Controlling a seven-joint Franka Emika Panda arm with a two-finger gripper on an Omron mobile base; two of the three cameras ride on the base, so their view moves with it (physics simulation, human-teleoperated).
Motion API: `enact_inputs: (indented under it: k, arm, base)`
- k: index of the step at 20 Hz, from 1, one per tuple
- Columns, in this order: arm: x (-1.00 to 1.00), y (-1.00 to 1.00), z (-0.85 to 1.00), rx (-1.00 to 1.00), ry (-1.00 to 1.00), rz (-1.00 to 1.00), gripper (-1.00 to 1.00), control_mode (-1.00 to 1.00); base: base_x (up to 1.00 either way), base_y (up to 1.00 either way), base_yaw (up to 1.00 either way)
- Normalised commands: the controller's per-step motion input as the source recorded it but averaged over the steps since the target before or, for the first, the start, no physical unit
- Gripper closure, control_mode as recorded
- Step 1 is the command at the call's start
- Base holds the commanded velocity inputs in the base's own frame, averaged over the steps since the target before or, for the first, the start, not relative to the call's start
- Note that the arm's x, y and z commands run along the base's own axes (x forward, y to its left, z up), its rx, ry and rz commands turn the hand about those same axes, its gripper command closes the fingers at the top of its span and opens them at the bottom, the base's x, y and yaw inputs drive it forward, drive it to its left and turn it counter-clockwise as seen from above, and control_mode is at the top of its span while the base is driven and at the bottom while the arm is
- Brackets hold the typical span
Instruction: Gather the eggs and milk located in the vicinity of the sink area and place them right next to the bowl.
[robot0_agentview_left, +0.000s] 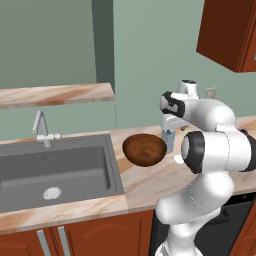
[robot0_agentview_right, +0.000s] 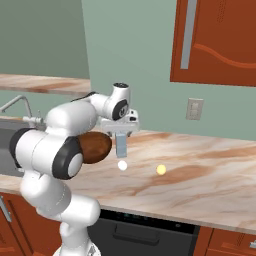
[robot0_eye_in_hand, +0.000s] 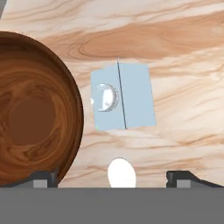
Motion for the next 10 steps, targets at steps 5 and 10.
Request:
enact_inputs:
  k: [5, 10]
  arm:
    - [-0.68, 0.00, -0.02, 0.00, 0.02, 0.00, -1.00, -1.00]
    - [-0.35, 0.00, -0.42, 0.00, 0.00, 0.00, -1.00, -1.00]
  base:
    - [0.00, 0.00, 0.00]
    - [0.00, 0.00, 0.00]
